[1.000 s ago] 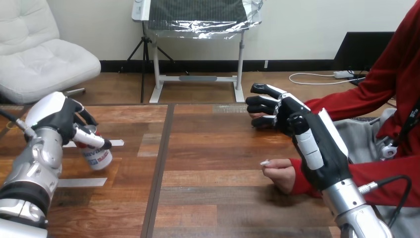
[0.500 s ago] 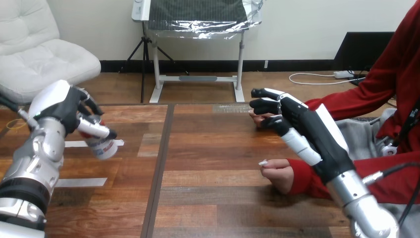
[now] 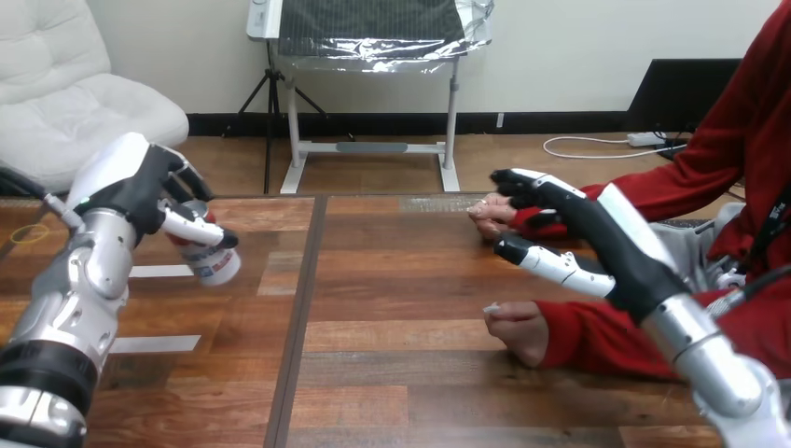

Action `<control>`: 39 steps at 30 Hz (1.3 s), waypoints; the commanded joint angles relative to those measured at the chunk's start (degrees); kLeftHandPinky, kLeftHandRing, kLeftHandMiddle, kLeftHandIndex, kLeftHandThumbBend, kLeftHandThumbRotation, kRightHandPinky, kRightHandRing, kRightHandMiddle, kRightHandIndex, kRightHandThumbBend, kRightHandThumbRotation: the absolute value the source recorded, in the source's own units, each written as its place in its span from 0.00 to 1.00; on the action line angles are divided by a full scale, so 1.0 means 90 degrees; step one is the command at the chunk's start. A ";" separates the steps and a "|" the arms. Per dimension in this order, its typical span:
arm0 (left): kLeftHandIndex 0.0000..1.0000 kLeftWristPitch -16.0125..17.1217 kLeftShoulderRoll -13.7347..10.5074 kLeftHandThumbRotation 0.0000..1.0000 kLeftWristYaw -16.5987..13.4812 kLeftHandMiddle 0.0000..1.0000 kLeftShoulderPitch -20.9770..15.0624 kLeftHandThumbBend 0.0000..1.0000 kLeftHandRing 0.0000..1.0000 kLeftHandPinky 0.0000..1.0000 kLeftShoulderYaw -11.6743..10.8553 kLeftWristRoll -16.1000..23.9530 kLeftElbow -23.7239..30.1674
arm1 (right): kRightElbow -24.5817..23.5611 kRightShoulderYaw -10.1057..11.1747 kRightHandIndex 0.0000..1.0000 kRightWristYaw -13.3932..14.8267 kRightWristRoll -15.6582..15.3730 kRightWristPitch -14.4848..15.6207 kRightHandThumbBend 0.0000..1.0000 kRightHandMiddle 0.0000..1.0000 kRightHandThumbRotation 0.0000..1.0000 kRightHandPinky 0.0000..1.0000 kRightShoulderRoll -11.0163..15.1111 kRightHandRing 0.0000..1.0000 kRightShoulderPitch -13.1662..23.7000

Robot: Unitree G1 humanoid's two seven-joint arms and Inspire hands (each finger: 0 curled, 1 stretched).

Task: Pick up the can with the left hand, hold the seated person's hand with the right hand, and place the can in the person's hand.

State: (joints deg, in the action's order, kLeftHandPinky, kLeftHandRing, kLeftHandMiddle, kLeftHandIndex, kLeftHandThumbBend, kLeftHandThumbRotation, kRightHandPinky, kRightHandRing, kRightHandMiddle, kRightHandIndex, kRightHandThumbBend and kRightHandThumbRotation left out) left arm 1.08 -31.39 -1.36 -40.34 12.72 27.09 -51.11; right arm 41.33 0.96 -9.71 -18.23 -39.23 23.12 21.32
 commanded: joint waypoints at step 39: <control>0.46 -0.0344 -0.0294 0.00 0.0547 0.46 0.0534 0.76 0.40 0.35 -0.0552 -0.0065 0.2403 | 0.2385 -0.1345 0.86 -0.0297 -0.1263 0.0137 1.00 0.87 0.65 0.70 0.1483 0.84 0.2255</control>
State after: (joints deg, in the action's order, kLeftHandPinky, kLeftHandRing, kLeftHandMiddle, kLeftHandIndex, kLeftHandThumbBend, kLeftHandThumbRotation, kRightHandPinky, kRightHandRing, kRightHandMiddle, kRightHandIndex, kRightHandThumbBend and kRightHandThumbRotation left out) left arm -2.02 -31.90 3.52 -33.40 9.96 27.08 -33.61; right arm 61.86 -10.01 -10.52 -29.90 -38.06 34.59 36.17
